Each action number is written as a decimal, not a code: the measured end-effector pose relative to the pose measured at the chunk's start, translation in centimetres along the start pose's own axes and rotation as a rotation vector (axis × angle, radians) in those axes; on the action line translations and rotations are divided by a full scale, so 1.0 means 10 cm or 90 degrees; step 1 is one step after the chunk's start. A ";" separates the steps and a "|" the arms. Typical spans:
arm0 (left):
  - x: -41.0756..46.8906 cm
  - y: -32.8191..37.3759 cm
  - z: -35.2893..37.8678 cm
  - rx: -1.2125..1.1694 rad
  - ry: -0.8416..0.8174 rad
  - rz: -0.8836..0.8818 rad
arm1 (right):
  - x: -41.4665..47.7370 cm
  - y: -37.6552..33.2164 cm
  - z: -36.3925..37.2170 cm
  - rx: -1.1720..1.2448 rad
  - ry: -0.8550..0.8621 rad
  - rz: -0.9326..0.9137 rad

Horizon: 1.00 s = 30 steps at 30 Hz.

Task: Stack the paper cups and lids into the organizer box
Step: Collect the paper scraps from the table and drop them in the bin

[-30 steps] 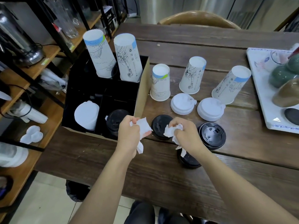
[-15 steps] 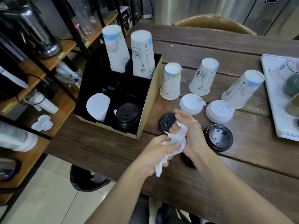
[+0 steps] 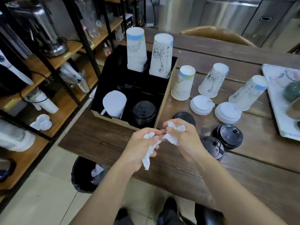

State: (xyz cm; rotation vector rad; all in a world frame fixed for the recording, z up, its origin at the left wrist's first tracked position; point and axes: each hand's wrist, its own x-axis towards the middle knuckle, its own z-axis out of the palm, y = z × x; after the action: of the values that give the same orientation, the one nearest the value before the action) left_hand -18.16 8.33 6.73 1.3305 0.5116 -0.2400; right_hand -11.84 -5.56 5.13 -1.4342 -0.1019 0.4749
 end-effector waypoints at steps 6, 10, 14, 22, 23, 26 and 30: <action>-0.27 -0.02 -0.95 0.022 0.076 0.066 | -0.04 0.05 0.82 0.003 0.009 0.007; -0.49 -0.20 -1.68 -0.029 0.196 0.082 | -0.05 0.24 1.66 -0.068 -0.047 0.009; -0.73 -0.47 -2.42 -0.055 0.360 0.056 | -0.11 0.58 2.46 -0.117 -0.178 0.027; -0.85 -1.24 -3.36 -0.112 0.555 0.021 | 0.01 1.63 3.13 -0.313 -0.349 0.137; -0.78 -1.39 -3.44 -0.121 0.564 0.015 | 0.07 1.82 3.13 -0.336 -0.349 0.155; -0.46 -1.88 -3.64 -0.115 0.581 -0.021 | 0.31 2.42 3.12 -0.382 -0.319 0.207; 0.22 -2.62 -3.82 -0.048 0.564 -0.041 | 0.74 3.22 3.07 -0.490 -0.243 0.180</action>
State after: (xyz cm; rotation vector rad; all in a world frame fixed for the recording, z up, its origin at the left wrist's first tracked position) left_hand -36.36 39.32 -22.66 1.3051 1.2911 0.3413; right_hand -24.02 27.57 -22.97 -2.1053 -0.4278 1.0144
